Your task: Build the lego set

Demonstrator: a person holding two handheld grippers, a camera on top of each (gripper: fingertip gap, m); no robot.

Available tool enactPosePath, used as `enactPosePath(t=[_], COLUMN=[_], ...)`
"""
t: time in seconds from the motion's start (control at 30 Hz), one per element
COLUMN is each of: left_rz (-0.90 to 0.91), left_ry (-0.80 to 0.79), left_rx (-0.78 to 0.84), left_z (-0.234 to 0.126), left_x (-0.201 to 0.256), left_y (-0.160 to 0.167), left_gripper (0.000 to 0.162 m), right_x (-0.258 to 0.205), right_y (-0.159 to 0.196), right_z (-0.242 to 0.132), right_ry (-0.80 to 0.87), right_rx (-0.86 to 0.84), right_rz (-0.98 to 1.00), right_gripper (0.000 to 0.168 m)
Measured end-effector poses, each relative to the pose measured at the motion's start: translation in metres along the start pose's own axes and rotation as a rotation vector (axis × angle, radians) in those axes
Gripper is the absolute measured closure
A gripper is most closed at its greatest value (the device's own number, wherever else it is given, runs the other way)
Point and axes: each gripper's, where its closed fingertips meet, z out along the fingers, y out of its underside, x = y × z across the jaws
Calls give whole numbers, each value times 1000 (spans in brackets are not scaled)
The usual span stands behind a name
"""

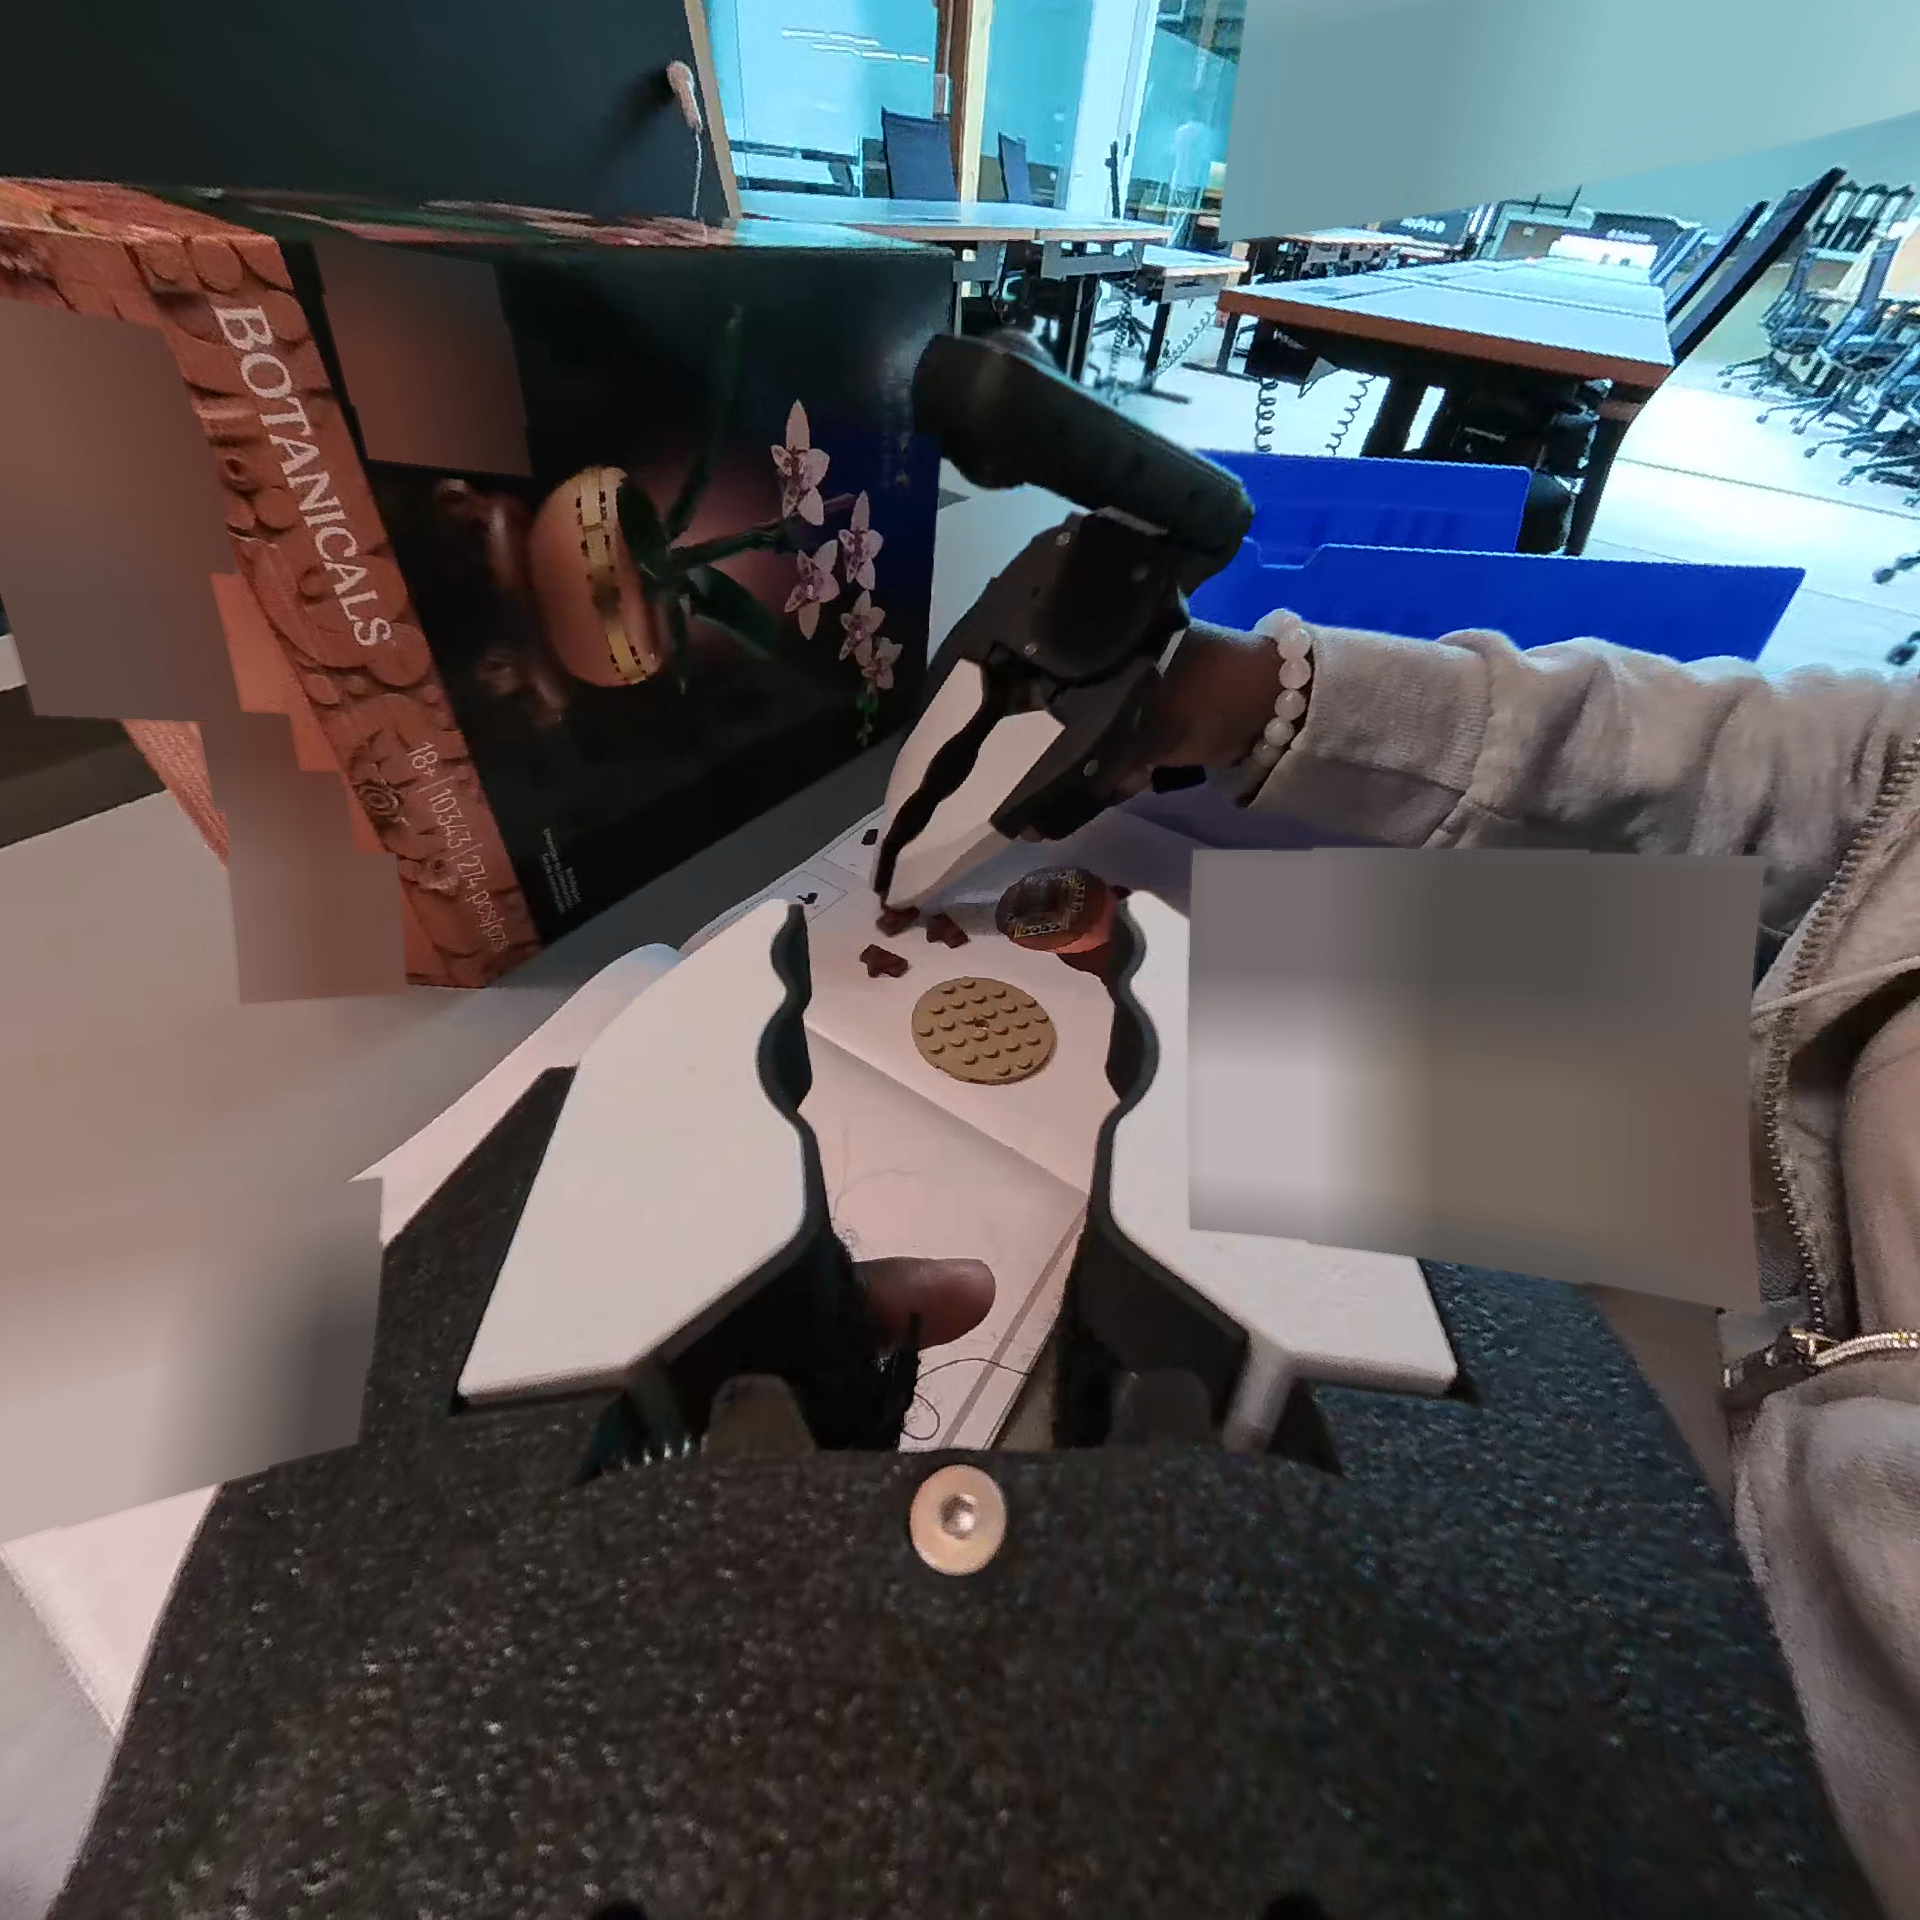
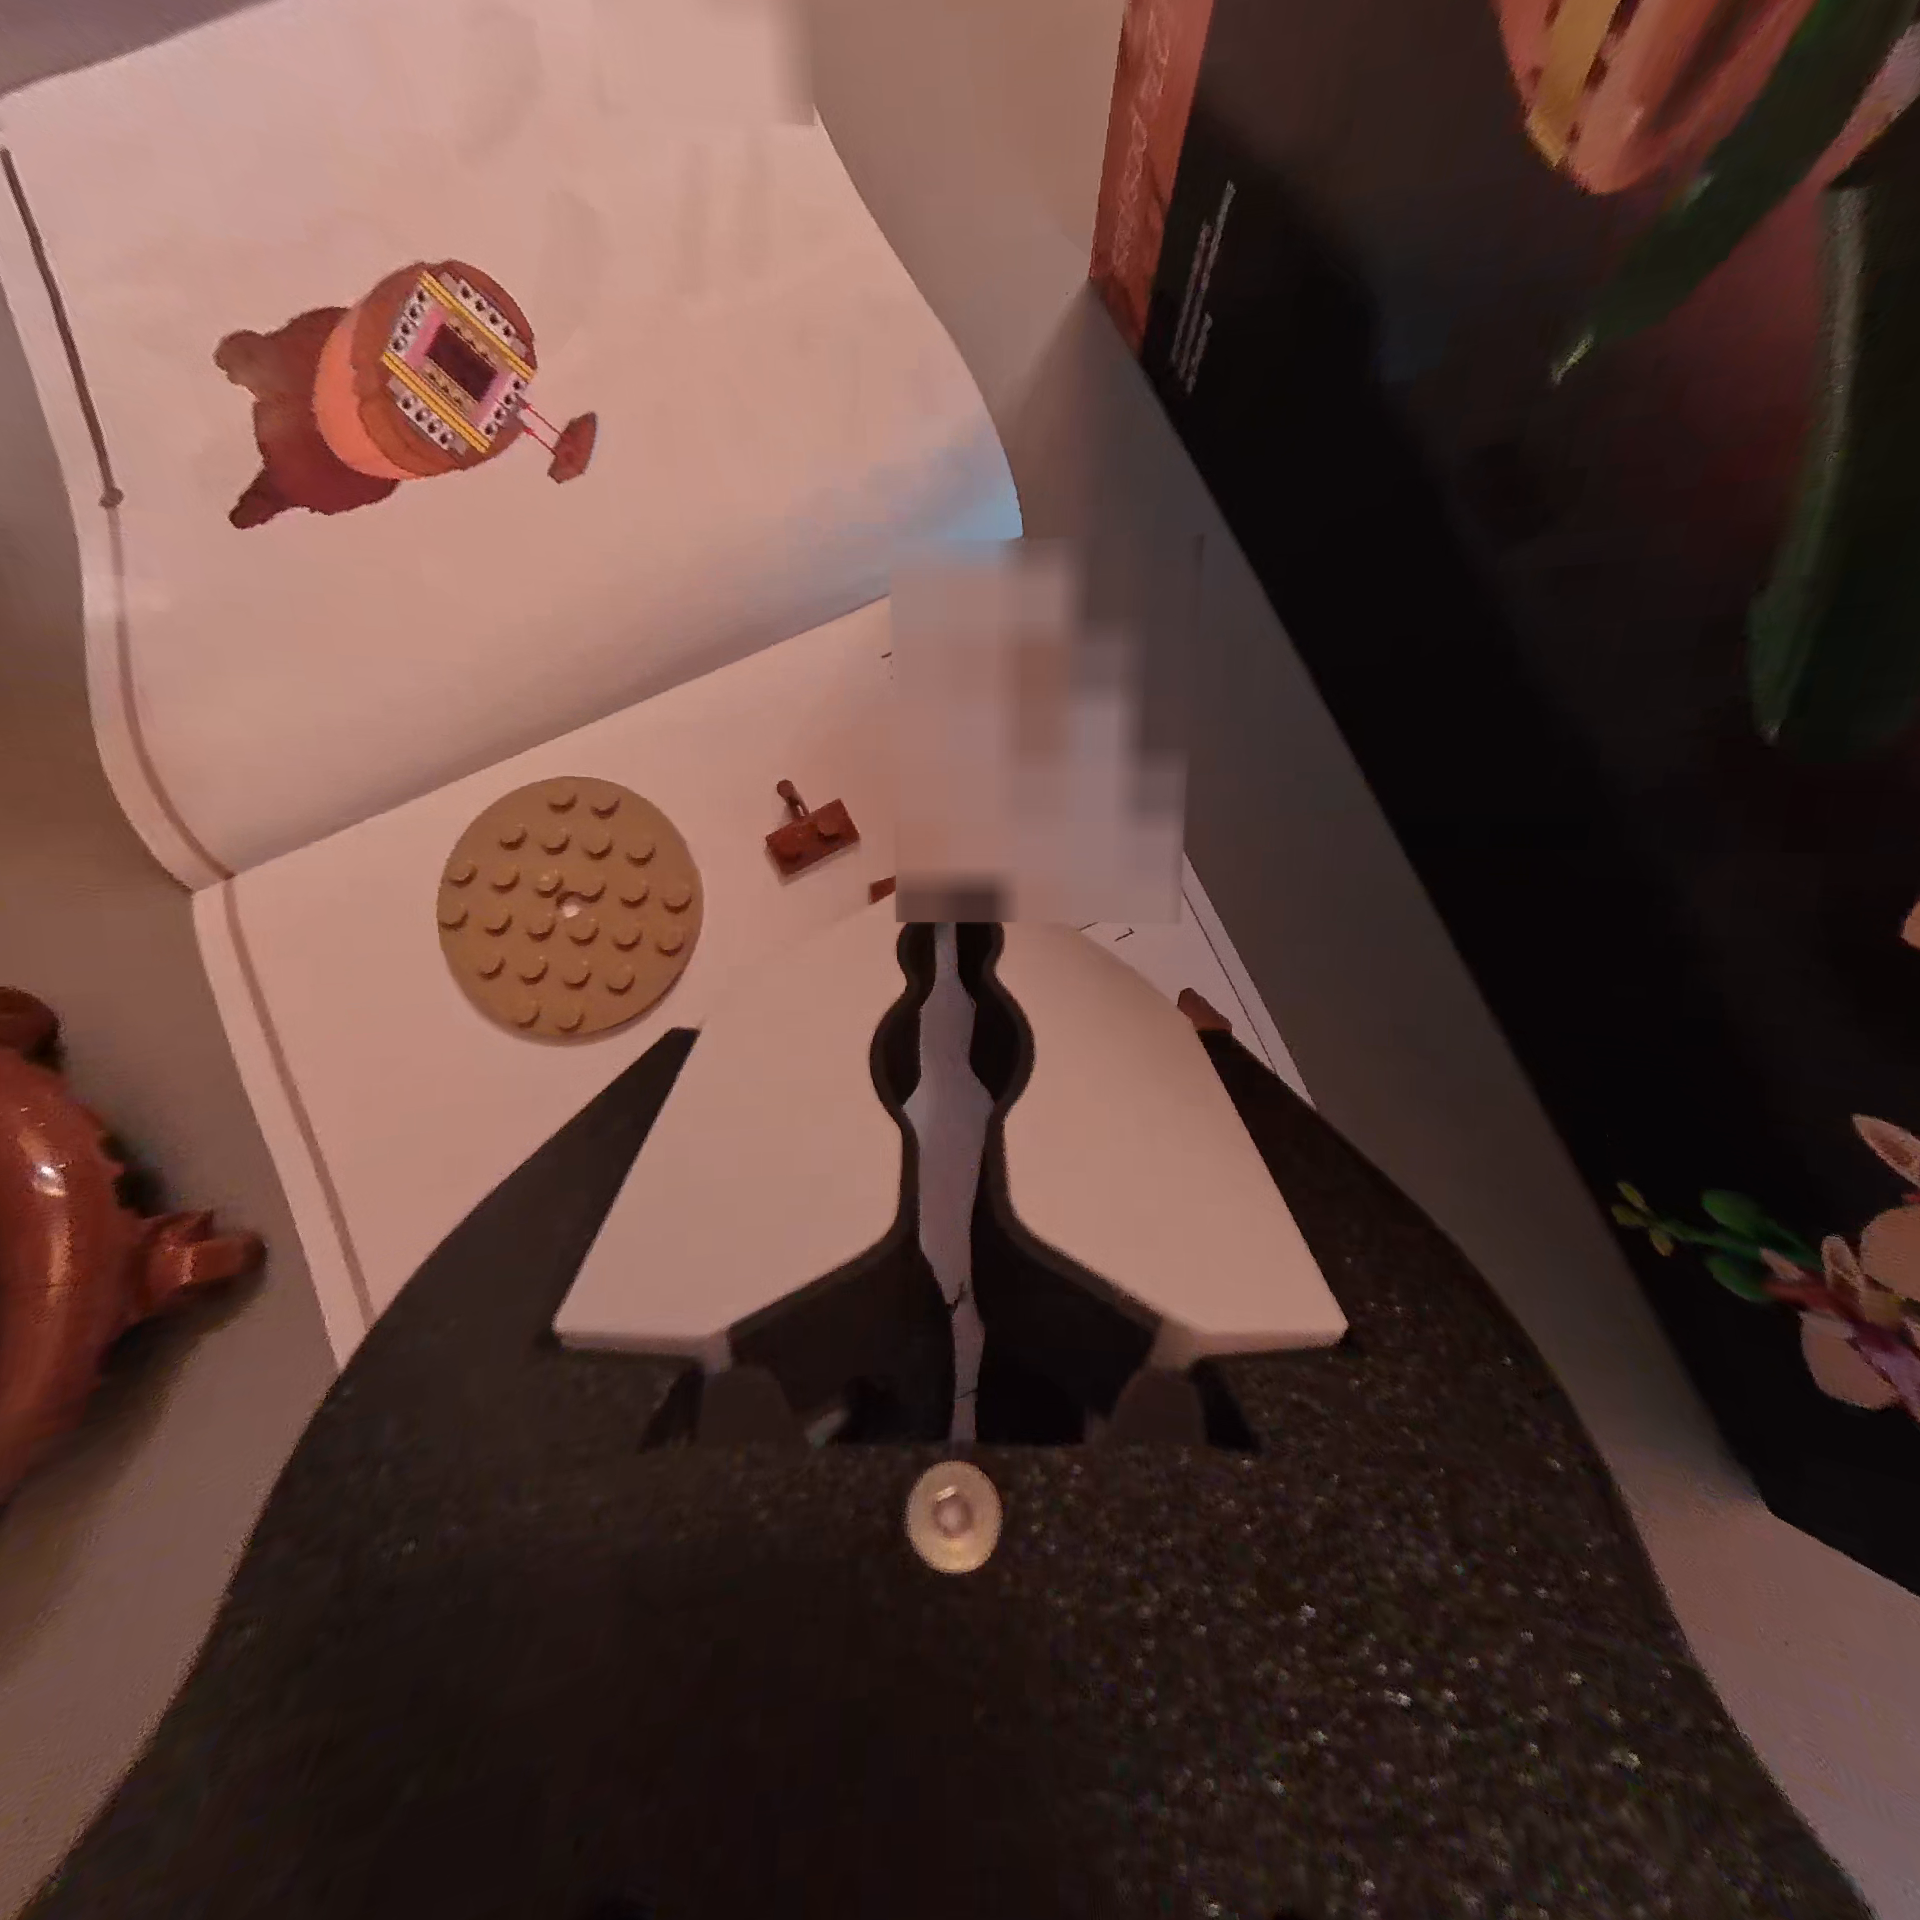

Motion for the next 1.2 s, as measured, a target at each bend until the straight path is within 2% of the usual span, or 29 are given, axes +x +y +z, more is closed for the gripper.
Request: enactPosePath(t=[0.13, 0.27, 0.33, 0.4, 0.5, 0.57, 0.63, 0.67, 0.73, 0.77, 0.83, 0.9, 0.97, 1.0, 1.07, 1.13, 1.2], left_rz=[19, 35, 39, 39, 25, 28, 21, 19, 9, 3, -16, -41, -71, -85, -90, -63, -33], left_ry=[-5, -11, -18, -25, -52, -61, -73, -77, -68, -54, -18, 28, 64, 74, 80, 74, 65], left_rx=[-9, 14, 43, 95, 223, 326, 423, 464, 542, 579, 646, 687, 695, 691, 669, 630, 571], left_z=[-2, 0, 1, 1, -2, -7, -12, -13, -16, -16, -16, -12, -2, 4, 18, 32, 48], left_x=[-1, 1, 1, 2, 0, 0, -1, -1, 0, 1, 5, 9, 12, 13, 17, 22, 25], left_y=[-1, -8, -15, -25, -48, -66, -82, -89, -103, -110, -123, -134, -141, -143, -145, -144, -139], left_gripper=[107, 107, 107, 105, 95, 103, 110, 112, 111, 109, 107, 106, 106, 106, 105, 104, 105], right_x=[1, -1, -13, -28, -51, -75, -122, -151, -204, -227, -270, -302, -321, -325, -319, -318, -309], right_y=[-6, -35, -68, -90, -86, -72, -56, -44, -13, 1, 24, 30, 21, 18, 12, 22, 27], right_z=[-8, -52, -108, -181, -273, -326, -386, -420, -481, -505, -539, -548, -536, -530, -519, -520, -526], right_ry=[5, 61, 146, 289, 442, 477, 412, 330, 37, -130, -371, -456, -436, -391, -192, -178, -153], right_rx=[44, 263, 526, 789, 1010, 1158, 1435, 1605, 1855, 1924, 1980, 1930, 1793, 1759, 1727, 1718, 1715], right_rz=[35, 26, -53, -134, -189, -253, -389, -457, -539, -581, -705, -816, -875, -905, -934, -945, -911], right_gripper=[155, 151, 152, 152, 136, 118, 88, 82, 72, 64, 51, 43, 32, 34, 42, 54, 52])
